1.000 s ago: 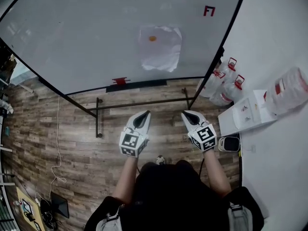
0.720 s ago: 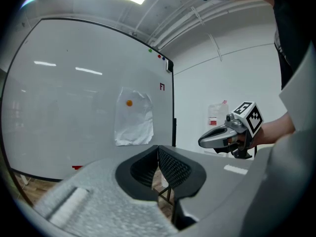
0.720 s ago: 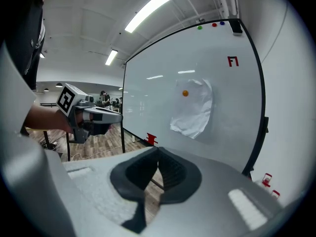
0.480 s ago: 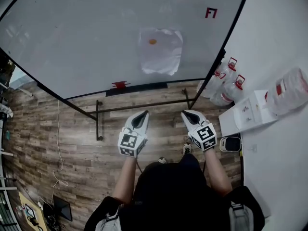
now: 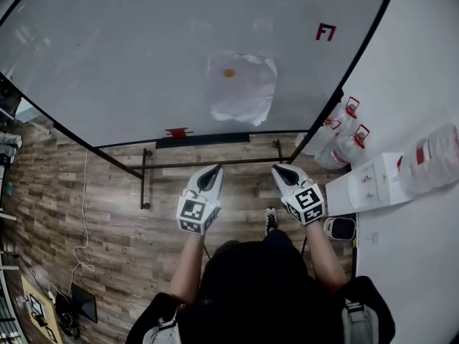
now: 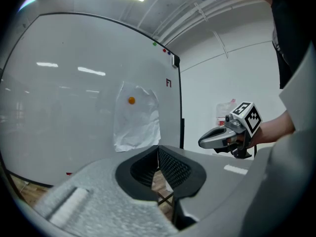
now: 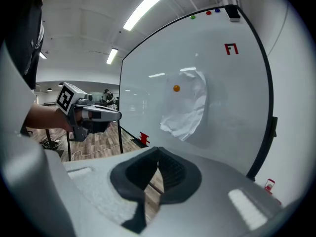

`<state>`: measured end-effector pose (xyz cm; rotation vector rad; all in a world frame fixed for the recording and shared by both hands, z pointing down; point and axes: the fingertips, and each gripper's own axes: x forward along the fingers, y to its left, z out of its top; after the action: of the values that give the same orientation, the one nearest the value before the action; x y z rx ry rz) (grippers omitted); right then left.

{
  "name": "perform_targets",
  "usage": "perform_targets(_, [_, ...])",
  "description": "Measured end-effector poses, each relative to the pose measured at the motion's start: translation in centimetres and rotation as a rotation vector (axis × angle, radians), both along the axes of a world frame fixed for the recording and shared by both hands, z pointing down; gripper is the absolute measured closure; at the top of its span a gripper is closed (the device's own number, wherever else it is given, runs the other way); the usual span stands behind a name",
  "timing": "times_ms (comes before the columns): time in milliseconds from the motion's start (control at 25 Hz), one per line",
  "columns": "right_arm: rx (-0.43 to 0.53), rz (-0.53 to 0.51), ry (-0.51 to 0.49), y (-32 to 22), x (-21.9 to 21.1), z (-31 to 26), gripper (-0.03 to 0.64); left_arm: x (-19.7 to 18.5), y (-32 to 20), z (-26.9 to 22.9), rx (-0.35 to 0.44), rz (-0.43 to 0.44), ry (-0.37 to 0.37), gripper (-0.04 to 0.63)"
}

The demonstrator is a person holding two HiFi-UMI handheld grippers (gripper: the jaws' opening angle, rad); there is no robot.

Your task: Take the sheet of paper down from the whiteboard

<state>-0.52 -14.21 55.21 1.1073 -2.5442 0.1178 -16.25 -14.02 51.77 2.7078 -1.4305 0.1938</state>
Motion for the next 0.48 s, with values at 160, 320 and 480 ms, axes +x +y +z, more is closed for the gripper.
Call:
perform_targets(160, [0.009,-0.047,0.015,-3.0,-0.2,-0.3,0.614,-0.5,-2.8,0.3,-0.011,-0.053,0.019,0.583])
perform_targets(320, [0.003,-0.069,0.021,-5.6,0.6,-0.1,0.614,0.3,-5.1,0.8,-0.021,-0.074,0.027,0.583])
perform_targets(480, [-0.015,-0.077,0.021,-7.6,1.5,0.5,0.614,1.1,-6.8,1.2,-0.032,-0.09,0.03,0.583])
